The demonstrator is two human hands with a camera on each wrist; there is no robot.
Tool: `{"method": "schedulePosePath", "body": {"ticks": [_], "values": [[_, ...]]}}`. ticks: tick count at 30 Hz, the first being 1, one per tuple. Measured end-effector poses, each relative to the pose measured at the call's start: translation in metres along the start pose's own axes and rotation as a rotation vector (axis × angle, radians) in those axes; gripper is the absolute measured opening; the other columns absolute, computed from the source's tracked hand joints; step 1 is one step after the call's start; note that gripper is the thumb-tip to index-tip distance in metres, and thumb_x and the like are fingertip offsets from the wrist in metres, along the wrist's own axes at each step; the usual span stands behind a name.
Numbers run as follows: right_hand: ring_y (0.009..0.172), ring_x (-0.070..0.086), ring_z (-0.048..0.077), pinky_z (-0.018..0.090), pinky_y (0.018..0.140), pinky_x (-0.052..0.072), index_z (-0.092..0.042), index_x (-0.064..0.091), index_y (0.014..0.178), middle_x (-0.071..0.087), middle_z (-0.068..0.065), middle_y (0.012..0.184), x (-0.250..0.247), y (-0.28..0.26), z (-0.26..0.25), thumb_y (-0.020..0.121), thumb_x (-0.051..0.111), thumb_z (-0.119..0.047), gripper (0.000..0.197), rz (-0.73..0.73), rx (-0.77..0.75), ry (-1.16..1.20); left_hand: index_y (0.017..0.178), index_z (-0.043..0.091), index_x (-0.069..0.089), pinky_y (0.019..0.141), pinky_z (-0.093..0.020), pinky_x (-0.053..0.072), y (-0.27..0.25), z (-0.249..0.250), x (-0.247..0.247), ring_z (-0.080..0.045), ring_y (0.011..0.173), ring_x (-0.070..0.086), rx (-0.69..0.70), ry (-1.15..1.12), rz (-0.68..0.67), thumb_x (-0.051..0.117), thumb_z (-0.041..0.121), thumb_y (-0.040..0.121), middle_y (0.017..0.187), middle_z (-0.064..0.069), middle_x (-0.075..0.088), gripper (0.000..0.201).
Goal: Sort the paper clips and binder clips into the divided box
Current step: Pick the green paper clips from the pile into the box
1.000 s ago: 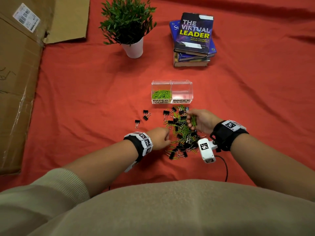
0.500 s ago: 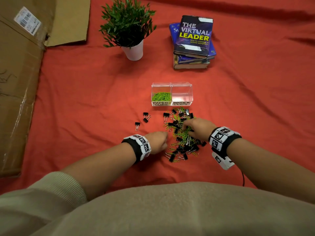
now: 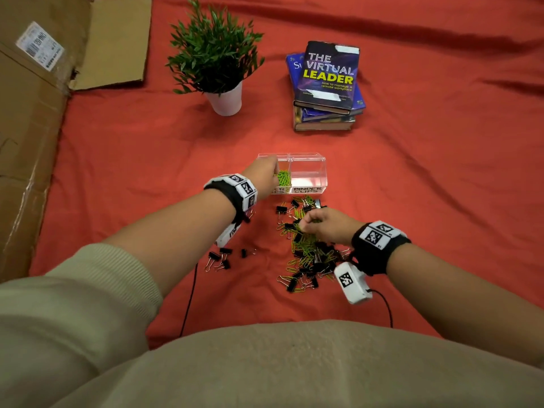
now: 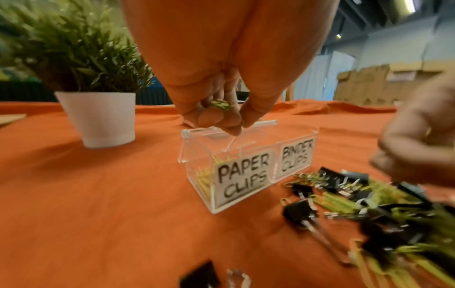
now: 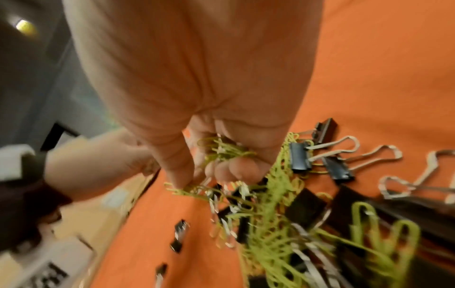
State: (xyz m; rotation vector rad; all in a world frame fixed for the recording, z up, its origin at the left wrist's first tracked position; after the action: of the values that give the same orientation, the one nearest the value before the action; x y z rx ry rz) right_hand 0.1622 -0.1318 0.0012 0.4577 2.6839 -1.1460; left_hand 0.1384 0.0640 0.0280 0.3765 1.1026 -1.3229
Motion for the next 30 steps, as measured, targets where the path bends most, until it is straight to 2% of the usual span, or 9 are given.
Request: {"method": "schedulePosePath", "body": {"ticks": [3,6,9,12,14,20,23,27,30], "values": [[0.057,0.046,0.009,0.021,0.051,0.039,-0.016,0.057,0.082,0.054,-0.001,0.074,-0.009,-0.002,-0.015,0.096,0.051,-0.020,0.016,-0.025,0.044,0.242,0.109,0.005,0.054,0.072,-0.031,0.039,0.014,0.003,-0.001,-0.032,0.095,0.057,0.025,0.118,-0.041,0.042,-0.001,0.088,0.106,-0.017,0.061,0.025],[0.060,0.047,0.010,0.022,0.051,0.036,-0.013,0.054,0.080,0.058,0.003,0.078,-0.018,-0.001,-0.028,0.098,0.044,-0.010,0.020,-0.073,0.013,0.444,0.116,0.007,0.055,0.090,-0.036,0.045,0.018,0.003,0.006,-0.032,0.105,0.056,0.056,0.175,-0.090,0.042,-0.004,0.087,0.117,-0.016,0.060,0.033],[0.061,0.049,0.010,0.023,0.052,0.035,-0.014,0.055,0.084,0.059,0.002,0.076,-0.034,0.008,-0.037,0.098,0.043,-0.011,0.019,-0.056,-0.016,0.513,0.116,0.011,0.058,0.103,-0.039,0.039,0.005,0.000,0.013,-0.027,0.113,0.051,0.182,0.182,0.025,0.049,0.000,0.087,0.119,-0.009,0.059,0.032],[0.057,0.048,0.010,0.022,0.050,0.036,-0.013,0.056,0.087,0.058,0.001,0.074,-0.051,0.020,-0.054,0.098,0.041,-0.012,0.019,-0.003,-0.042,0.531,0.106,0.013,0.060,0.096,-0.036,0.044,-0.020,-0.004,0.026,-0.022,0.107,0.047,0.249,0.166,0.177,0.056,0.010,0.086,0.110,-0.003,0.055,0.021],[0.057,0.045,0.011,0.023,0.049,0.034,-0.015,0.054,0.081,0.056,0.002,0.073,-0.058,0.029,-0.069,0.099,0.040,-0.012,0.023,0.034,-0.073,0.538,0.102,0.011,0.061,0.088,-0.037,0.048,-0.036,-0.007,0.045,-0.023,0.101,0.050,0.289,0.147,0.133,0.056,0.010,0.085,0.105,-0.005,0.055,0.018],[0.060,0.046,0.016,0.026,0.052,0.038,-0.016,0.049,0.076,0.051,0.003,0.069,-0.048,0.066,-0.115,0.096,0.043,-0.011,0.021,0.260,-0.153,0.129,0.122,0.008,0.060,0.087,-0.042,0.050,-0.070,-0.017,0.087,-0.030,0.106,0.056,0.386,0.150,-0.113,0.047,0.003,0.087,0.116,-0.012,0.058,0.038],[0.071,0.053,0.019,0.032,0.064,0.044,-0.011,0.056,0.094,0.057,0.004,0.080,-0.031,0.084,-0.120,0.095,0.048,-0.020,0.012,0.297,-0.139,-0.211,0.126,0.008,0.056,0.085,-0.039,0.048,-0.079,-0.024,0.086,-0.031,0.106,0.056,0.343,0.148,-0.106,0.046,0.006,0.090,0.117,-0.011,0.056,0.038],[0.079,0.053,0.021,0.028,0.068,0.037,-0.007,0.058,0.105,0.060,0.007,0.090,-0.011,0.092,-0.120,0.095,0.050,-0.021,0.020,0.290,-0.151,-0.441,0.121,0.007,0.057,0.083,-0.040,0.048,-0.084,-0.032,0.083,-0.031,0.105,0.055,0.278,0.189,-0.114,0.045,0.007,0.089,0.117,-0.011,0.054,0.035],[0.092,0.059,0.024,0.029,0.074,0.042,-0.010,0.060,0.111,0.065,0.010,0.106,-0.010,0.089,-0.119,0.095,0.047,-0.018,0.023,0.280,-0.183,-0.493,0.109,0.007,0.060,0.081,-0.042,0.049,-0.083,-0.038,0.082,-0.031,0.104,0.056,0.230,0.209,-0.113,0.046,0.010,0.087,0.110,-0.011,0.055,0.026]]}}
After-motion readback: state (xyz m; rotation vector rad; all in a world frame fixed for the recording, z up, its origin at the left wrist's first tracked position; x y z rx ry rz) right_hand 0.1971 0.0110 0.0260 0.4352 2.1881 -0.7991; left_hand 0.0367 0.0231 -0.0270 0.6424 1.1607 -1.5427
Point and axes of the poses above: each hand's wrist, its own y-axis towards the middle knuckle, its own x-axis out of the palm, z = x × y, the point moved 3 cm from there along y, towards the middle knuckle
